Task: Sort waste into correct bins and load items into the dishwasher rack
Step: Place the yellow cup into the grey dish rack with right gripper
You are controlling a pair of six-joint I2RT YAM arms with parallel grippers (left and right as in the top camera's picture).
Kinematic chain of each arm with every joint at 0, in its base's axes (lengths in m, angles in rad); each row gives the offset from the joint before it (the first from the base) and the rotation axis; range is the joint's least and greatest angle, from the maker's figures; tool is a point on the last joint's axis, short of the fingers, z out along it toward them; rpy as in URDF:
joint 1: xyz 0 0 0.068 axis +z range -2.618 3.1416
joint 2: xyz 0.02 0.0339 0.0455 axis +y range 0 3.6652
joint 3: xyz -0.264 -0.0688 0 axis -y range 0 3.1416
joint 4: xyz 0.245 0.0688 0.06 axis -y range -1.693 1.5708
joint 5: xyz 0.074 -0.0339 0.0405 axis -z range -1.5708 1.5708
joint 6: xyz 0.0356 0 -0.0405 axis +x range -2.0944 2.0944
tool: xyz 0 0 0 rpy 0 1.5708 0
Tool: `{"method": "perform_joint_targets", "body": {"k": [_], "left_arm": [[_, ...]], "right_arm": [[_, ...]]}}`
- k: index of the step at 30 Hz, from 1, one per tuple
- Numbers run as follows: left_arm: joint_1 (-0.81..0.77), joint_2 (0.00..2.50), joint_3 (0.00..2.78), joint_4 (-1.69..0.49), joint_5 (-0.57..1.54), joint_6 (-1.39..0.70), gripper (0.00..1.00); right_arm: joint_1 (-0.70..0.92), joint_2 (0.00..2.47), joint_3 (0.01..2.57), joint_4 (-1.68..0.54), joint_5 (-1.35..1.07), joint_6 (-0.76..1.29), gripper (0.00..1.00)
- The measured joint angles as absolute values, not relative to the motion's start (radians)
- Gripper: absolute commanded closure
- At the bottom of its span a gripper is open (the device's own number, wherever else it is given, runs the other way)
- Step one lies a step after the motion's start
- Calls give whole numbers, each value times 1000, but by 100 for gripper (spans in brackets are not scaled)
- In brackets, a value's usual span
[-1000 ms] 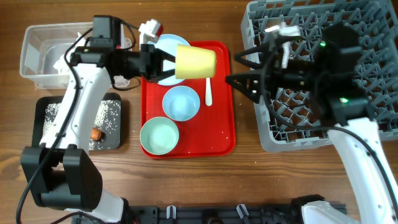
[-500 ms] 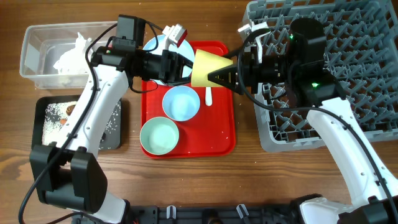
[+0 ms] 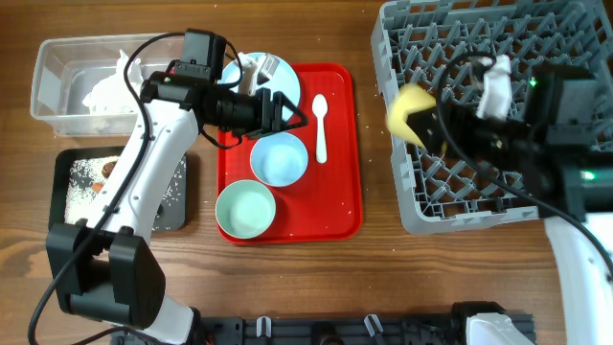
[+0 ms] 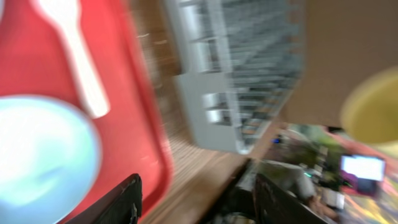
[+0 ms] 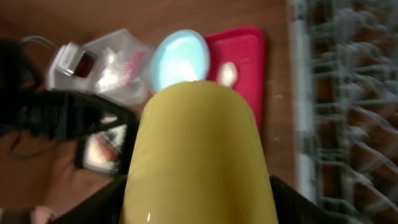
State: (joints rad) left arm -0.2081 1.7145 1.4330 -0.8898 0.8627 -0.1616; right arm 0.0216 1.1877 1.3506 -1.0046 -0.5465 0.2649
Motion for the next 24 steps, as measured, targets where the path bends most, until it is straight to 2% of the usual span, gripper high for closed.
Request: {"method": "perform_joint_targets", "body": {"k": [3,9,17,18,21,24], "left_arm": [[-208,1715,1433,-944,673,-162,46],[-208,1715,1433,-958,545,-162,46],[-208,1715,1433,-960,514,-162,46],[-208,1715,1433,-959,513,-162,45],[-208,1715,1433,-960,513,-162,44],[-208,1715,1433,-961,512,-162,41]], "right_arm": [[22,1185,1471,-1258,-293,265,34],[22,1391,1486,-1504,-97,272,30],[22,1605,1405,-1437,-47,277,24],[22,1613,1375,-1410,-47,277,17],[23,1618,1311,-1345,-47,283,6],[23,1618,1282,-1326,-47,287,5]]}}
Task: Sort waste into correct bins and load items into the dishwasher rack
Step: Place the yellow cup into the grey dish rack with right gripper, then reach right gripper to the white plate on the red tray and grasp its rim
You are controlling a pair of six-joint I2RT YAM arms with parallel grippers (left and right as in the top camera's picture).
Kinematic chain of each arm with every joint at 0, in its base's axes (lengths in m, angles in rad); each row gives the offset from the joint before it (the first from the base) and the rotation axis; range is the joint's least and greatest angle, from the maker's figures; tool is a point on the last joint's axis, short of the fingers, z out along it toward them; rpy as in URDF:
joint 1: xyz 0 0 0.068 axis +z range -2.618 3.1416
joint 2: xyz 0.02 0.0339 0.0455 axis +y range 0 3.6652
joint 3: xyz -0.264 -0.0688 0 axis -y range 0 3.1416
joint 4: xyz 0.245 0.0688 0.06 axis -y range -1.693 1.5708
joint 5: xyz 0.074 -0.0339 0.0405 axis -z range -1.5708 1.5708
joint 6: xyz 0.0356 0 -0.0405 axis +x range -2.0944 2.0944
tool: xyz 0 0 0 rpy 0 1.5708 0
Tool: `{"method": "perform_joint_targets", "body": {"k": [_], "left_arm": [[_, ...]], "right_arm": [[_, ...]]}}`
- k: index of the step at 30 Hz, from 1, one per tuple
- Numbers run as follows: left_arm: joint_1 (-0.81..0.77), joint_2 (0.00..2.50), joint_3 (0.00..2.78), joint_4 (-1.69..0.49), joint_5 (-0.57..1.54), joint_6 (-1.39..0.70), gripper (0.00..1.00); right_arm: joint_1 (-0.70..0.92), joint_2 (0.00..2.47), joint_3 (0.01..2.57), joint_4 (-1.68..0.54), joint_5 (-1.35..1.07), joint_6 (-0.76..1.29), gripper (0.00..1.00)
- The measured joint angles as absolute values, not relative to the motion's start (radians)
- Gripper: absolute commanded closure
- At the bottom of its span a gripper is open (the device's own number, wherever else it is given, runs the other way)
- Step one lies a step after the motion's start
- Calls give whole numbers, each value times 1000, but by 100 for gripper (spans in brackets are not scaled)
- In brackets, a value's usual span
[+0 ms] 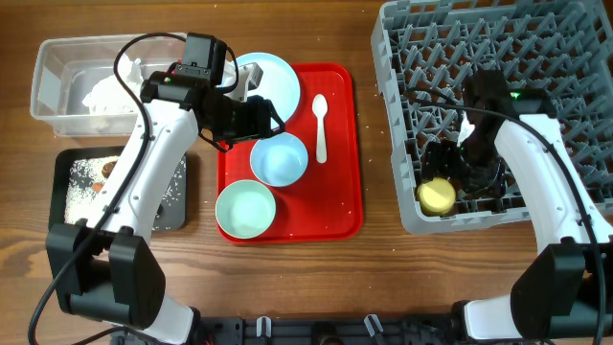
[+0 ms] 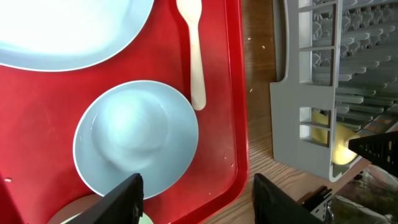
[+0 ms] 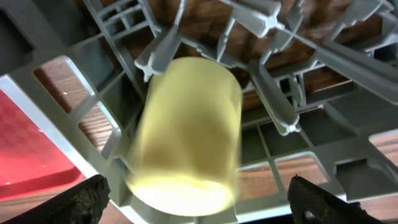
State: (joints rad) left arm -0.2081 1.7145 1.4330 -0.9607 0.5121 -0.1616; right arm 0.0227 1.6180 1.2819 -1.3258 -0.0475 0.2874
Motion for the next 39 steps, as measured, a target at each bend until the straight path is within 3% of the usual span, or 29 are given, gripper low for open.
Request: {"method": "perform_joint_targets", "body": {"k": [5,12,15,21,31,37,39], "left_arm": [[-208,1715,1433,-961,512,-162,40],[-208,1715,1433,-961,509,-162,39],[-208,1715,1433,-961,493,-162,40],[-208,1713,1434,-966,383,-208,40],[-209,1394,1514,-1118,87,-332,26],[-208,1361,1514,-1234,-34,-384,18],[-197,1361,1514,-1235,-41,-391,12]], "right_arm": [[23,1618,1297,-1311,-59,287,4],[35,1552,1617,-1386,-90,272,9],[126,1478,1748,-1289,-143,256,10],[348,1501,1758,-1050,-180,268,11],[464,1725,1758,-838,-179,318,15],[479,1865,1758,-755,-179,378,16],[479,1909,1758,-722,-180,394,28]]}}
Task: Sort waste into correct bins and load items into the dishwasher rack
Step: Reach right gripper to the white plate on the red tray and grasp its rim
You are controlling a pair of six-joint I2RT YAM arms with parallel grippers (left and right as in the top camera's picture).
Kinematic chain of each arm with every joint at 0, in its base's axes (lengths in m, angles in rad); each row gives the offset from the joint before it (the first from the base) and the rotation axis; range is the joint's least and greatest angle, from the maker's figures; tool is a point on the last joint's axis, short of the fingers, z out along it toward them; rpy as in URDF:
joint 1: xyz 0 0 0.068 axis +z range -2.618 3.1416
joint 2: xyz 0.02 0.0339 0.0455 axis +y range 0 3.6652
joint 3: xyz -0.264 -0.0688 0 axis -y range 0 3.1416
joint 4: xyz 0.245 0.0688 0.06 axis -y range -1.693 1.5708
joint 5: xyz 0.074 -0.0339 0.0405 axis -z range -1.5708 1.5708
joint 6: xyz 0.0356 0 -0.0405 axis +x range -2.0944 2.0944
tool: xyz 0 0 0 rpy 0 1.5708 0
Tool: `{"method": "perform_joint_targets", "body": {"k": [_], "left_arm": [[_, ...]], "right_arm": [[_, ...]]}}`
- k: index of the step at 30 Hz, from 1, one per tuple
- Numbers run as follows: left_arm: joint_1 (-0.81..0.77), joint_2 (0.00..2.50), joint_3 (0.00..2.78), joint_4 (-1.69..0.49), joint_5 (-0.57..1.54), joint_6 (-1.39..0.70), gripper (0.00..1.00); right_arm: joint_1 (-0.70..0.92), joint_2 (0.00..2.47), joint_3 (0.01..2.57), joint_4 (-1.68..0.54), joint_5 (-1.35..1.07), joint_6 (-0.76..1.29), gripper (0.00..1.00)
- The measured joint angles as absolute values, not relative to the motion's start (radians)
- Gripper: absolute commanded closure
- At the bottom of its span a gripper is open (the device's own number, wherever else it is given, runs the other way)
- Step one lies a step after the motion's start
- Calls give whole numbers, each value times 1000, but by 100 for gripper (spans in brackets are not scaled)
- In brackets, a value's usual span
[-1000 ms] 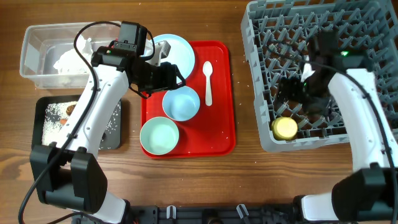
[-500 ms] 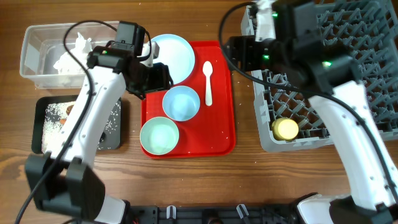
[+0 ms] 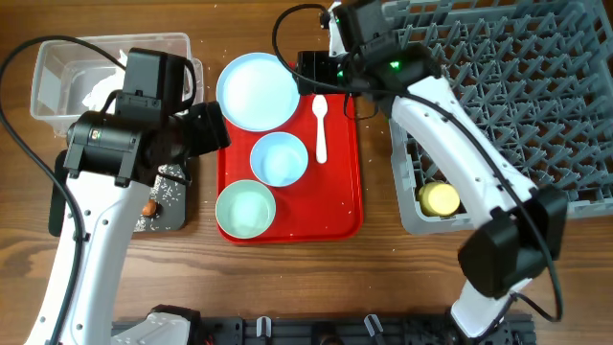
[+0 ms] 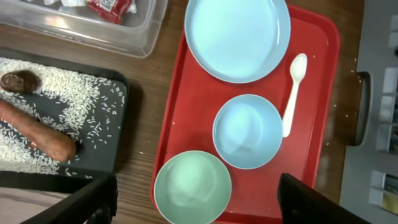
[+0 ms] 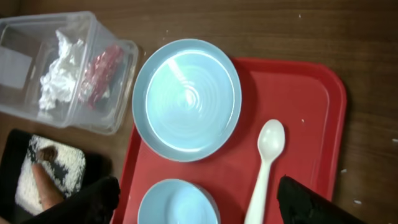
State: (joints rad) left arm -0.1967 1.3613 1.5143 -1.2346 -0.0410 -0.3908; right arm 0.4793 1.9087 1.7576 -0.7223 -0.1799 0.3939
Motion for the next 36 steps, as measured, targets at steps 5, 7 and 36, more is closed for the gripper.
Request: {"method": "perform_joint_targets", "body": {"k": [5,7,36], "left_arm": [[-186,1361,1514,-1235,-49,-400,0],[-184,1361,1514,-1235,-54,-403,0],[-84,1361,1514,-1247,-59,-403,0]], "right_arm": [[499,2081,1758,-565,-179,448,41],[513,2147,1758,-517,-183,485,44],[482,2319,1770,-513,-208,531,96]]}}
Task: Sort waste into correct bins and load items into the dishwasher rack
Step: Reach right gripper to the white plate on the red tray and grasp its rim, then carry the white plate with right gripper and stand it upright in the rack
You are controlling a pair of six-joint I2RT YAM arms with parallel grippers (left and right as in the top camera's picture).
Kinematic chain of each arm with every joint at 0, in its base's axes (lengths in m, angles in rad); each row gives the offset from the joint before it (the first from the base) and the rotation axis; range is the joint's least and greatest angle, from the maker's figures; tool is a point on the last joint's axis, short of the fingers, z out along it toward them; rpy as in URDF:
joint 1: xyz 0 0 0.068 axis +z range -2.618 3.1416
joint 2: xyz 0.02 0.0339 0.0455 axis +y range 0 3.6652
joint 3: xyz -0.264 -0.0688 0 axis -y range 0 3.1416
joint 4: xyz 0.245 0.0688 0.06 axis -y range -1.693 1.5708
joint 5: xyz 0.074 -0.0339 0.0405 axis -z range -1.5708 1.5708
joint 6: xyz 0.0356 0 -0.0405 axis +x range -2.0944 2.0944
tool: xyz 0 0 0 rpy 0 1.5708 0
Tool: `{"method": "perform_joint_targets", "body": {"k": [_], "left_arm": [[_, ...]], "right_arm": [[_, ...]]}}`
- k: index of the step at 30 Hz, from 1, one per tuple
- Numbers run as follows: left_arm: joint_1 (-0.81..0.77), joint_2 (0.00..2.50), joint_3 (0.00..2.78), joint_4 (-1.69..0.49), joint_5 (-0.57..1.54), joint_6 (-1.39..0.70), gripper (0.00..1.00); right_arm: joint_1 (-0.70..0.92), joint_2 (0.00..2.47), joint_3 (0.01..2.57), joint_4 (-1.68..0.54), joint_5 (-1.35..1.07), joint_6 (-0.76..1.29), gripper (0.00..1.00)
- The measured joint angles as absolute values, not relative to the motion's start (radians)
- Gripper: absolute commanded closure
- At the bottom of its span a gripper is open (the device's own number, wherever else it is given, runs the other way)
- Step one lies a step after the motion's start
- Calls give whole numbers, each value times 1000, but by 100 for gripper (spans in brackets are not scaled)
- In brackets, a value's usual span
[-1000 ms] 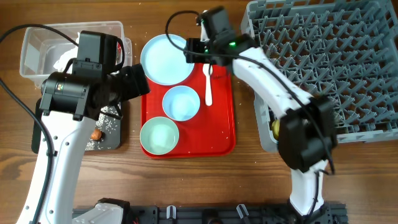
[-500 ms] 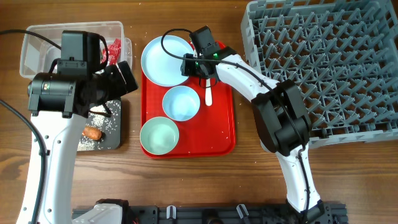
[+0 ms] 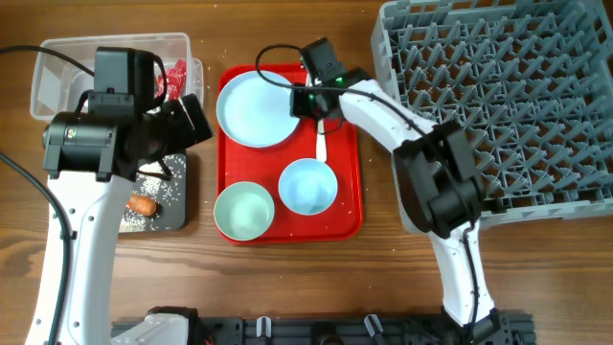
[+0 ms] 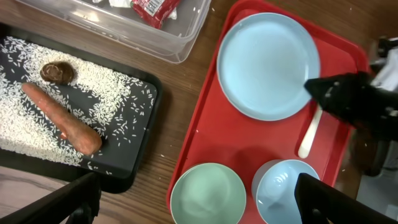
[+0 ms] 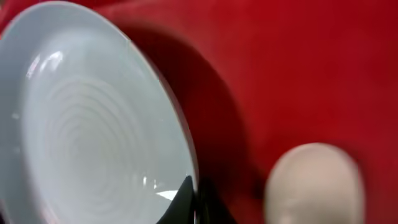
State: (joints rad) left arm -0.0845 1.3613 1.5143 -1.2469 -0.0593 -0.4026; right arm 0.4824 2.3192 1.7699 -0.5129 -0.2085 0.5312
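Observation:
My right gripper (image 3: pixel 305 102) is down at the right rim of the light blue plate (image 3: pixel 251 107) on the red tray (image 3: pixel 352 206). In the right wrist view its fingers (image 5: pixel 185 194) are shut on that rim, one above the plate (image 5: pixel 93 143) and one beyond it. The white spoon (image 3: pixel 320 146) lies just beside them. A blue bowl (image 3: pixel 307 187) and a green bowl (image 3: pixel 243 211) sit at the tray's front. My left gripper (image 3: pixel 192 117) hangs open and empty, high over the bins. The grey dishwasher rack (image 3: pixel 498 96) stands at the right.
A clear bin (image 3: pixel 57 67) holding white paper and a red wrapper (image 4: pixel 155 9) stands at the far left. In front of it a black tray (image 4: pixel 124 168) carries rice, a carrot (image 4: pixel 62 118) and a brown lump (image 4: pixel 57 73). My right arm crosses the rack's front-left corner.
My right gripper was open, high above the tray's far end; now it is low and shut on the plate's right rim. The blue bowl now sits further right and nearer the tray's front.
First my right gripper held a yellow cup over the rack's left edge while my left gripper hovered over the tray. Then the cup stood in the rack's front-left corner, released. Later the right gripper was over the tray, the left back over the bins. Now the right grips the plate.

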Motion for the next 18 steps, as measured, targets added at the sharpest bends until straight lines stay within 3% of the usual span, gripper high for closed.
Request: {"method": "perform_joint_targets", "body": {"k": [6,10,12,13,18], "left_arm": [[-84,1361,1514,-1248,-59,-403,0],[-84,1361,1514,-1249,-59,-403,0],[-84,1361,1514,-1250,-59,-403,0],[-84,1361,1514,-1250,-59,-403,0],[-84,1361,1514,-1250,-59,-403,0]], "right_arm": [[390,1921,1761,-604,-139,367,96],[327,1649,1764,-742,142,224,96],[259,1607,1764,-764,536,103,96],[233,1609,1763,-762,622,26,96],[76,1632,1763,-767,759,-247,96]]}}
